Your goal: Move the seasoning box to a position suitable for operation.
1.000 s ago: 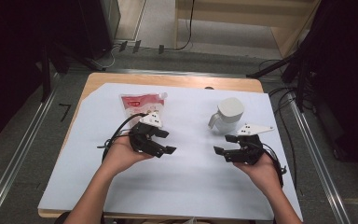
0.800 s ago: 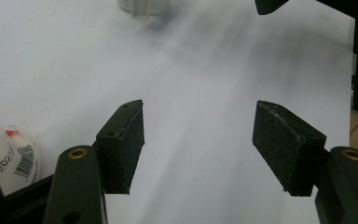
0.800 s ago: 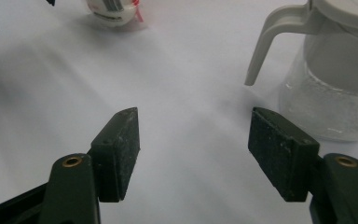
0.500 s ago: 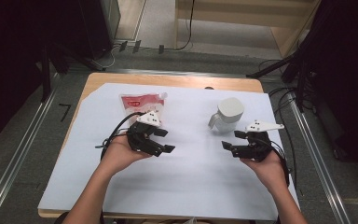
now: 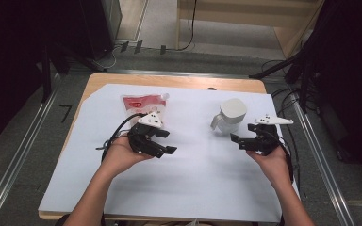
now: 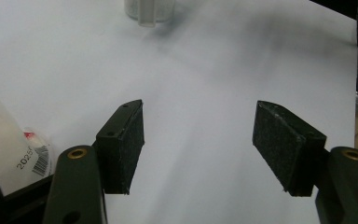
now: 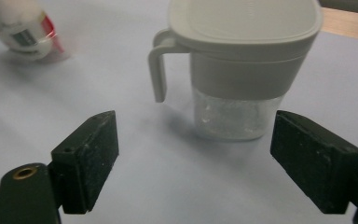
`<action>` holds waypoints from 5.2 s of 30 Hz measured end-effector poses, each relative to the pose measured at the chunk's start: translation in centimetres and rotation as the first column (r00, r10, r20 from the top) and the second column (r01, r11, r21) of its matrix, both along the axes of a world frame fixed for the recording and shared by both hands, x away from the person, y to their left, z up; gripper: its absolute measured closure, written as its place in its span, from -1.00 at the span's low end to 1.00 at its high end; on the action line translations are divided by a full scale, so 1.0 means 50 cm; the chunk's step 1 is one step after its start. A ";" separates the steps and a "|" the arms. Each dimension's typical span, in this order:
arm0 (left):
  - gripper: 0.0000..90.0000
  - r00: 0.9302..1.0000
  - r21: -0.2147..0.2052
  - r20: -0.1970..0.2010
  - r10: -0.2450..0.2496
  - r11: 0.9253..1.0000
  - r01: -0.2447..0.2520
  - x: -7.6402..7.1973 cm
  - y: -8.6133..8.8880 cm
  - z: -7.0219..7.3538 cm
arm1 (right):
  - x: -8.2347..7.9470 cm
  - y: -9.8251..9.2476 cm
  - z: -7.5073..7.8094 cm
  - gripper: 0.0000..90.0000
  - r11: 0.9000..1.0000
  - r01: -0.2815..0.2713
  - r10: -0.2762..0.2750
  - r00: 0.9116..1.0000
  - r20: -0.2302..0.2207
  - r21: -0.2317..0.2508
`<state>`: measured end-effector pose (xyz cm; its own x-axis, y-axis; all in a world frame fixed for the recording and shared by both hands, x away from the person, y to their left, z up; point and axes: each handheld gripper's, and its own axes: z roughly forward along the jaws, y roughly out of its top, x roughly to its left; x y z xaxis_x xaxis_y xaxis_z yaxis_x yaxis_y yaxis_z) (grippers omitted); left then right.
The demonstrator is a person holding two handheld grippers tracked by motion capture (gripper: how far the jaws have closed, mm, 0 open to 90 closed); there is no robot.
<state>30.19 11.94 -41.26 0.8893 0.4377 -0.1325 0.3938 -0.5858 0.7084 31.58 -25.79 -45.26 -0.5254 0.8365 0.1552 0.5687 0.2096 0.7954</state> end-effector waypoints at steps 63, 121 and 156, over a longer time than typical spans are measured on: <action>-0.25 1.000 0.029 -0.008 0.028 0.999 -0.028 -0.013 0.013 -0.020 | 0.145 0.048 -0.086 -0.67 0.994 0.106 -0.106 0.989 0.105 0.003; -0.24 0.998 0.000 -0.016 0.057 0.998 -0.057 0.018 0.032 -0.022 | -0.020 0.188 -0.027 -0.67 0.989 -0.143 0.138 0.977 0.161 0.020; -0.24 0.998 0.007 -0.021 0.057 0.998 -0.057 0.020 0.030 -0.030 | -0.068 0.269 -0.081 -0.69 0.970 -0.241 0.239 0.963 0.125 0.002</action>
<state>31.21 13.43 -42.77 0.8600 0.4884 -0.1478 0.4412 -0.5662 0.6962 28.20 -12.32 -49.32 -0.7265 0.6813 0.0896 0.4006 0.3140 0.8608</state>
